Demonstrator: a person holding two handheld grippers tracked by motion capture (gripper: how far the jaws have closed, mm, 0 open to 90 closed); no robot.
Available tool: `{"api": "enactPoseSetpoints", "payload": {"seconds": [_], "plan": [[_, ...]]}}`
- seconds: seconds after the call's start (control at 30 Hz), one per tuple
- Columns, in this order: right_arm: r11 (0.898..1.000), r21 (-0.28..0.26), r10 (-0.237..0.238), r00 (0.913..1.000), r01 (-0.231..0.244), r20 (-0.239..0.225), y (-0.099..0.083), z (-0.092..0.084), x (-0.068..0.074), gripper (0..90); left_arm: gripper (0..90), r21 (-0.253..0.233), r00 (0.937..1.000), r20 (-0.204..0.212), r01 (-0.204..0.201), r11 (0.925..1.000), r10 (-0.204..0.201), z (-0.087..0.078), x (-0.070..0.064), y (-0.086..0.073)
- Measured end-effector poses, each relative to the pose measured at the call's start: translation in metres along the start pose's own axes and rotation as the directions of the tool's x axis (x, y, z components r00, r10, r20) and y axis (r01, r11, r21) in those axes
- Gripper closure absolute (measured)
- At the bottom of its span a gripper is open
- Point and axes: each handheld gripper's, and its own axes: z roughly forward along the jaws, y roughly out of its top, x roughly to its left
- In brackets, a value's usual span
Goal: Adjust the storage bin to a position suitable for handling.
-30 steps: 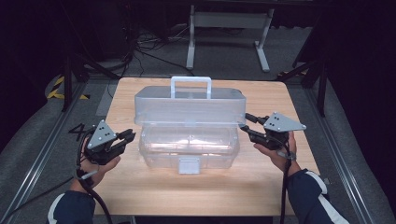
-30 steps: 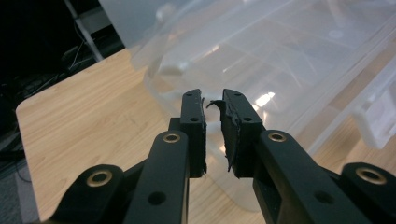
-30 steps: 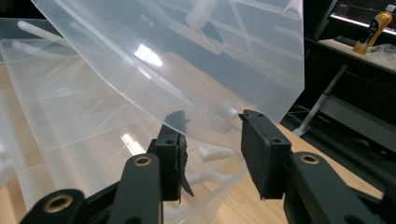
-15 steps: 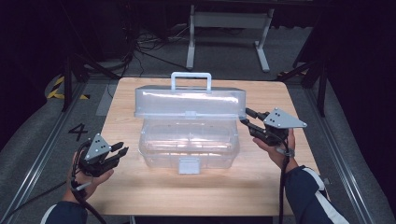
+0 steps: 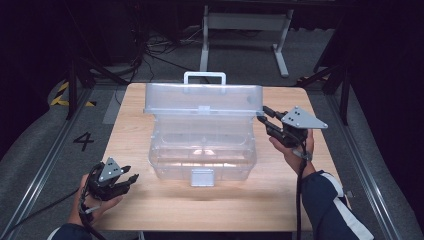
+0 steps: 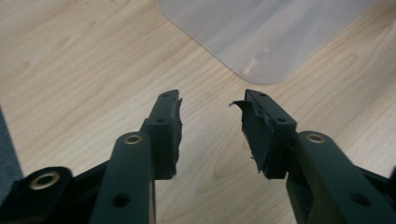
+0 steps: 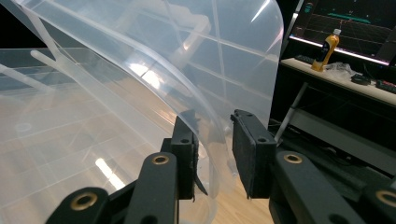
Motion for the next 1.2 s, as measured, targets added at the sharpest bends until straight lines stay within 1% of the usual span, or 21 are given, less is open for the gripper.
{"api": "enactPoseSetpoints", "payload": {"seconds": [0.03,0.1,0.13,0.17,0.27,0.3,0.33,0.37,0.4,0.47,0.53,0.57,0.6,0.63,0.7,0.77,0.83,0.87,0.97,1.1,1.2], "plan": [[1.000,-0.004,-0.009,1.0000,0.009,0.005,0.001,0.001,-0.001,72.0,53.4,-0.008,0.9998,0.016,0.015,0.9999,-0.015,0.000,0.000,-0.003],[1.000,-0.009,0.007,1.0000,-0.007,0.004,0.004,0.003,-0.004,72.9,49.2,-0.019,0.9988,0.026,0.043,0.9989,-0.042,0.002,-0.001,-0.009],[1.000,-0.013,0.010,0.9999,-0.010,0.008,0.005,0.004,-0.005,73.3,47.6,-0.010,0.9982,0.029,0.052,0.9986,-0.052,0.002,-0.001,-0.011],[1.000,-0.016,0.008,0.9998,-0.008,0.016,0.006,0.006,-0.005,73.5,46.0,-0.008,0.9981,0.022,0.058,0.9983,-0.058,0.003,-0.001,-0.014],[1.000,-0.018,0.007,0.9994,-0.007,0.034,0.009,0.009,-0.007,74.4,42.7,0.022,0.9953,0.032,0.091,0.9956,-0.091,0.008,0.000,-0.021],[1.000,-0.020,0.009,0.9992,-0.009,0.039,0.010,0.010,-0.008,74.7,42.0,0.035,0.9953,0.025,0.092,0.9951,-0.093,0.011,-0.001,-0.022],[1.000,-0.022,0.011,0.9990,-0.010,0.044,0.011,0.012,-0.009,75.0,41.7,0.035,0.9953,0.025,0.092,0.9951,-0.093,0.011,-0.001,-0.022],[1.000,-0.023,0.014,0.9985,-0.013,0.052,0.012,0.013,-0.010,75.5,41.1,0.058,0.9964,0.011,0.083,0.9949,-0.084,0.015,-0.002,-0.024],[0.999,-0.026,0.020,0.9980,-0.018,0.060,0.013,0.015,-0.010,75.8,40.8,0.068,0.9962,0.014,0.085,0.9941,-0.086,0.016,-0.002,-0.024],[0.999,-0.034,0.024,0.9969,-0.021,0.075,0.014,0.018,-0.011,76.3,38.1,0.082,0.9968,0.002,0.080,0.9934,-0.080,0.020,-0.003,-0.024],[0.998,-0.044,0.043,0.9952,-0.039,0.087,0.015,0.021,-0.012,76.7,35.3,0.093,0.9972,0.009,0.073,0.9930,-0.074,0.023,-0.003,-0.025],[0.998,-0.044,0.043,0.9952,-0.039,0.087,0.015,0.021,-0.012,76.7,34.5,0.093,0.9972,0.009,0.073,0.9930,-0.074,0.023,-0.003,-0.025],[0.998,-0.045,0.049,0.9945,-0.045,0.093,0.016,0.023,-0.013,77.1,34.5,0.092,0.9965,0.017,0.080,0.9926,-0.082,0.024,-0.002,-0.025],[0.998,-0.045,0.052,0.9936,-0.048,0.100,0.017,0.025,-0.014,77.6,34.1,0.078,0.9959,0.015,0.088,0.9931,-0.089,0.025,-0.002,-0.025],[0.998,-0.037,0.047,0.9918,-0.043,0.119,0.020,0.028,-0.016,78.7,31.6,0.076,0.9941,0.028,0.102,0.9918,-0.105,0.027,-0.002,-0.025],[0.998,-0.032,0.052,0.9890,-0.048,0.138,0.023,0.033,-0.018,79.8,30.9,0.073,0.9942,0.032,0.101,0.9922,-0.103,0.027,-0.002,-0.026],[0.998,-0.030,0.062,0.9884,-0.058,0.138,0.025,0.035,-0.020,80.4,30.4,0.068,0.9940,0.037,0.100,0.9926,-0.103,0.027,-0.001,-0.026],[0.998,-0.026,0.060,0.9880,-0.057,0.142,0.026,0.037,-0.022,80.9,30.1,0.074,0.9940,0.036,0.100,0.9922,-0.103,0.027,-0.001,-0.026],[0.998,-0.019,0.055,0.9876,-0.053,0.147,0.028,0.039,-0.024,81.4,26.5,0.066,0.9940,0.028,0.104,0.9924,-0.106,0.028,0.000,-0.027],[0.998,-0.007,0.055,0.9883,-0.054,0.142,0.030,0.043,-0.027,81.7,24.6,0.046,0.9936,0.027,0.108,0.9931,-0.109,0.029,0.000,-0.029],[0.999,0.000,0.051,0.9892,-0.052,0.137,0.032,0.044,-0.030,81.9,23.1,0.043,0.9936,0.029,0.108,0.9933,-0.109,0.030,0.000,-0.029]]}}
